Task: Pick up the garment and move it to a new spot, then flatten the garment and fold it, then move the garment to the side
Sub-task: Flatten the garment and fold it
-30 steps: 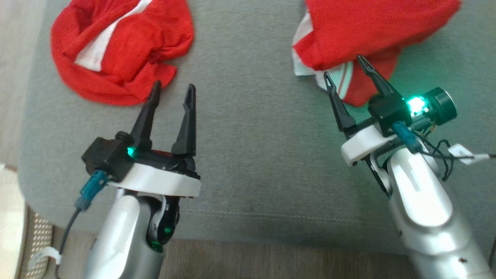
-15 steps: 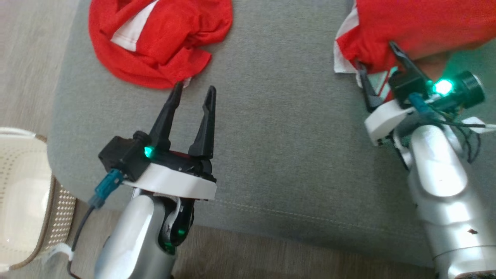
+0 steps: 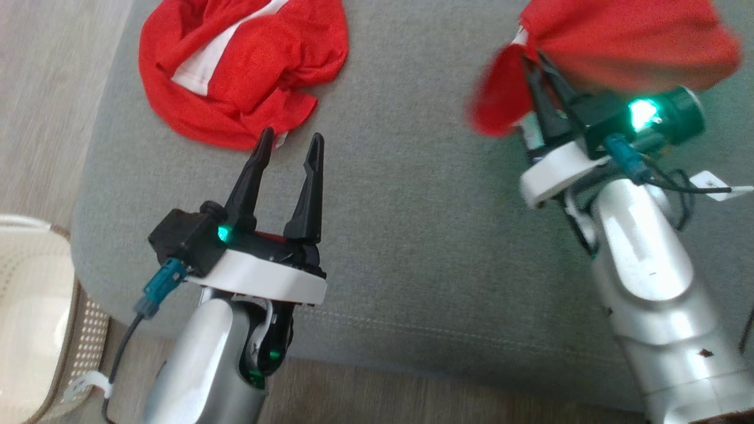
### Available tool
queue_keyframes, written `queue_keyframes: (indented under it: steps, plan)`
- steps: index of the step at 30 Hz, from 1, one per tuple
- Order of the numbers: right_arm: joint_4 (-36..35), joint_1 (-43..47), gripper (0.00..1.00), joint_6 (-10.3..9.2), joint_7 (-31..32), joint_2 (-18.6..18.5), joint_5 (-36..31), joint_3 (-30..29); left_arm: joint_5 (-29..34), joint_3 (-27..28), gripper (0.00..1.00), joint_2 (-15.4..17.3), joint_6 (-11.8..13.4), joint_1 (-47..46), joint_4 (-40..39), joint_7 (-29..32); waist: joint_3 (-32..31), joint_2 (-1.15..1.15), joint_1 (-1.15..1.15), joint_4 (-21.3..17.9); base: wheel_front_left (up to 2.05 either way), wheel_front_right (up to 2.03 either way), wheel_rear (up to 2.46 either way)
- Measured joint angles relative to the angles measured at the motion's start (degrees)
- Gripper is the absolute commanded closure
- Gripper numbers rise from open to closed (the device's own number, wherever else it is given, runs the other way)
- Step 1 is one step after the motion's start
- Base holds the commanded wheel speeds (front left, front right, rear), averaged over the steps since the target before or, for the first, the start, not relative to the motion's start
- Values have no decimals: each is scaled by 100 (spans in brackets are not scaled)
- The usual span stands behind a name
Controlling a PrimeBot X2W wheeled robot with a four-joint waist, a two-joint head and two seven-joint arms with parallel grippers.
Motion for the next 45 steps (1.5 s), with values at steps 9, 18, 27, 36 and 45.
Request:
queue_keyframes:
  steps: [9,18,27,36,45]
  plan:
    - [-1039,-588,100,0,-1,25,1316,673,-208,175,0,4,8,318,36,0,-440,0,0,-329,0,0,0]
    - [-914,-766,100,0,-10,-71,1671,-1553,-277,259,0,4,-12,343,-18,0,-492,0,0,-746,0,0,0]
    - [-174,-9,100,0,-8,-420,968,-3178,-240,299,0,5,-48,332,-25,0,-371,0,0,-1002,0,0,0]
    - [144,135,0,0,-7,-364,-527,-4377,-142,336,0,5,-89,290,43,0,-296,0,0,-1338,0,0,0]
    - [-247,80,0,0,-8,-27,-587,-3531,-142,327,0,4,-103,199,82,0,-296,0,0,-1455,0,0,0]
